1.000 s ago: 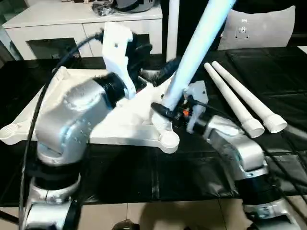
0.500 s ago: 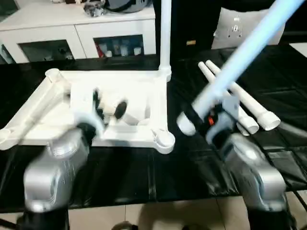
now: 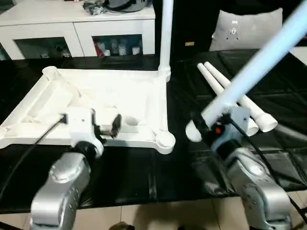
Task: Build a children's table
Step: Pick table leg
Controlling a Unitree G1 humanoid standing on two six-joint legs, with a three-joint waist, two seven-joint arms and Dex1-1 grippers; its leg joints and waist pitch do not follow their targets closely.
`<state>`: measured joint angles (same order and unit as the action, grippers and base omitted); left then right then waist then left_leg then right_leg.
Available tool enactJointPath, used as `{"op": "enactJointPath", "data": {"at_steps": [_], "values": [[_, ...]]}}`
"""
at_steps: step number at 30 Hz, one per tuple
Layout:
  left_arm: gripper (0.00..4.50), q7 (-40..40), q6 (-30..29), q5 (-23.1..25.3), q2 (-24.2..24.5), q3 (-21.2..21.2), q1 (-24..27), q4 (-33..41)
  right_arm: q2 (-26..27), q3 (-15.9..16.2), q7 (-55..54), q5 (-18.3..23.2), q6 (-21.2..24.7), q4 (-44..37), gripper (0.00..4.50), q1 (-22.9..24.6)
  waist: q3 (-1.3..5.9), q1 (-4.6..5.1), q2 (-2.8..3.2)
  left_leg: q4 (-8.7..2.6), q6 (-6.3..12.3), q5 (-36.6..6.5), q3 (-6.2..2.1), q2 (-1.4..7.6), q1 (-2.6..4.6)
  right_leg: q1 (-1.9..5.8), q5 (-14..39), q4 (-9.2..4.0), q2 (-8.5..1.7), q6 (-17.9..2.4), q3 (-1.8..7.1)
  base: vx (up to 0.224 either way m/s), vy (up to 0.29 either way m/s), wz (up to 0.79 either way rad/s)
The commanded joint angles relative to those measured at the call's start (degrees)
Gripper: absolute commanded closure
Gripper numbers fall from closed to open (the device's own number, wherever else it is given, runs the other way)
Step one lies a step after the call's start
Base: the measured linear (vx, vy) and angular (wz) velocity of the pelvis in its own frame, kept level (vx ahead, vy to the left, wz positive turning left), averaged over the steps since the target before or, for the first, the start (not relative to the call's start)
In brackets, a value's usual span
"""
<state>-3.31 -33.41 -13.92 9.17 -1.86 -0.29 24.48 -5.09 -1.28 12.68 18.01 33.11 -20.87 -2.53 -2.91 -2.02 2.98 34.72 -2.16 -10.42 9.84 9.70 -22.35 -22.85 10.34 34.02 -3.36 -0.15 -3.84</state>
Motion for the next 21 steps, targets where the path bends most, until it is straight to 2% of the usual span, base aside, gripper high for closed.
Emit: {"op": "enactJointPath", "data": {"at_steps": [1,9,10,11,12,13,14,15,16,17,18,19,20,21], "values": [[0.00,0.1,-0.2,0.5,0.4,0.2,0.2,1.4,0.2,0.6,0.7,1.2,0.3,-1.7,2.59,-0.1,3.09,-0.19,-0.43,-4.74,-0.59,-17.6,-1.69,2.64,0.80,1.60,24.0,-5.47,-4.25,-2.0,2.83,0.000,0.000,0.00],[0.00,-0.4,0.7,0.8,0.0,0.8,0.6,2.0,-1.0,2.3,1.8,1.4,2.1,-2.6,2.59,0.0,3.27,-0.52,-0.28,-4.69,-0.26,-14.5,-1.63,2.85,0.78,1.97,19.2,-4.86,-4.07,-3.9,2.84,0.000,0.000,0.00],[0.00,0.0,0.4,1.6,0.2,0.9,0.0,1.8,-1.2,2.4,1.9,1.4,2.1,-2.6,2.59,-0.2,3.22,-0.47,-0.03,-4.78,-0.62,-14.9,-1.74,2.99,0.93,1.90,19.1,-4.82,-3.83,-4.0,2.72,0.000,0.000,0.00],[0.00,0.1,0.7,2.0,0.4,1.0,-0.5,1.7,-1.3,2.6,2.0,1.4,2.4,-2.7,2.59,-0.3,3.18,-0.31,-0.04,-4.90,-1.19,-15.4,-1.93,3.19,1.10,1.84,18.9,-4.93,-3.33,-3.7,2.45,0.000,0.000,0.00],[0.00,0.2,0.5,2.1,0.3,1.0,-1.0,1.6,-2.0,3.2,2.1,0.5,2.4,-2.7,2.59,-0.7,2.61,-0.46,-0.41,-6.39,-0.52,-17.7,-4.79,2.54,-1.49,3.92,16.0,-3.05,-3.67,-4.6,-0.42,0.000,0.000,0.00],[0.00,0.5,-0.2,1.8,0.1,0.7,-1.5,1.4,-2.3,3.5,2.1,0.1,2.5,-2.6,2.59,-1.1,3.22,0.03,1.84,-7.55,-0.95,-25.7,-7.94,4.92,0.42,3.25,13.6,-2.59,-2.41,-5.0,-1.65,-0.009,-0.046,0.43],[0.00,0.8,-1.4,1.0,-0.5,0.0,-1.8,1.2,-2.3,3.7,2.0,0.0,2.6,-2.5,2.59,-1.3,3.01,1.62,2.67,-8.93,-0.08,-30.5,-11.99,6.90,0.74,3.47,10.0,0.06,-1.97,-6.9,-2.00,-0.009,-0.046,0.43],[0.00,1.0,-1.6,1.0,-0.5,-0.2,-1.9,1.0,-2.2,3.7,2.1,0.1,2.5,-2.5,2.59,-1.4,2.58,2.13,2.87,-10.12,0.50,-32.6,-13.93,7.55,1.06,2.91,9.9,1.71,-1.23,-7.4,-2.04,0.030,-0.091,0.61],[0.00,1.3,-1.8,0.1,-1.2,-1.0,-1.6,0.8,-1.7,3.5,2.3,0.8,2.8,-2.7,2.59,-1.3,2.28,2.65,2.26,-10.35,2.49,-34.7,-15.59,7.23,1.56,2.22,11.4,3.82,-0.86,-7.8,-0.83,0.010,-0.148,0.72],[0.00,1.2,-2.2,-0.3,-1.2,-1.2,-1.4,0.9,-1.7,3.6,2.4,1.0,3.2,-2.9,2.59,-1.2,2.04,2.36,2.04,-9.88,3.22,-34.9,-15.01,6.00,0.93,2.23,11.2,3.65,-1.31,-8.7,0.08,0.010,-0.148,0.72],[0.00,1.1,-2.5,-0.5,-1.2,-1.3,-1.3,1.0,-1.7,3.6,2.4,1.1,3.4,-3.0,2.59,-1.2,1.83,2.71,0.46,-6.97,4.14,-31.9,-10.00,6.07,1.86,1.75,12.4,-0.42,-3.24,-10.9,2.79,0.027,-0.198,0.53],[0.00,1.0,-2.9,-0.8,-1.1,-1.5,-1.3,1.1,-1.8,3.8,2.5,1.1,3.5,-3.3,2.59,-1.0,1.47,2.01,0.19,-3.65,2.41,-29.0,-6.75,2.02,0.95,1.69,19.0,-4.49,-4.73,-13.0,3.71,0.031,-0.204,0.08],[0.00,1.0,-3.2,-0.7,-1.0,-1.5,-1.3,1.2,-1.9,3.9,2.5,1.1,3.5,-3.4,2.59,-0.9,1.55,-0.30,-2.13,4.37,2.36,-12.2,-2.99,-2.59,1.26,1.87,40.7,-8.80,-8.33,-6.1,4.18,0.031,-0.204,0.08],[0.00,0.5,-2.4,-0.5,-0.6,-1.3,-1.3,1.2,-2.2,4.2,2.4,0.7,3.6,-3.6,2.59,-0.6,1.63,-1.80,-2.29,3.27,2.33,-2.7,-3.54,-1.51,-2.16,3.67,46.4,-7.46,-8.52,2.8,5.99,0.021,-0.158,-0.08]]}}
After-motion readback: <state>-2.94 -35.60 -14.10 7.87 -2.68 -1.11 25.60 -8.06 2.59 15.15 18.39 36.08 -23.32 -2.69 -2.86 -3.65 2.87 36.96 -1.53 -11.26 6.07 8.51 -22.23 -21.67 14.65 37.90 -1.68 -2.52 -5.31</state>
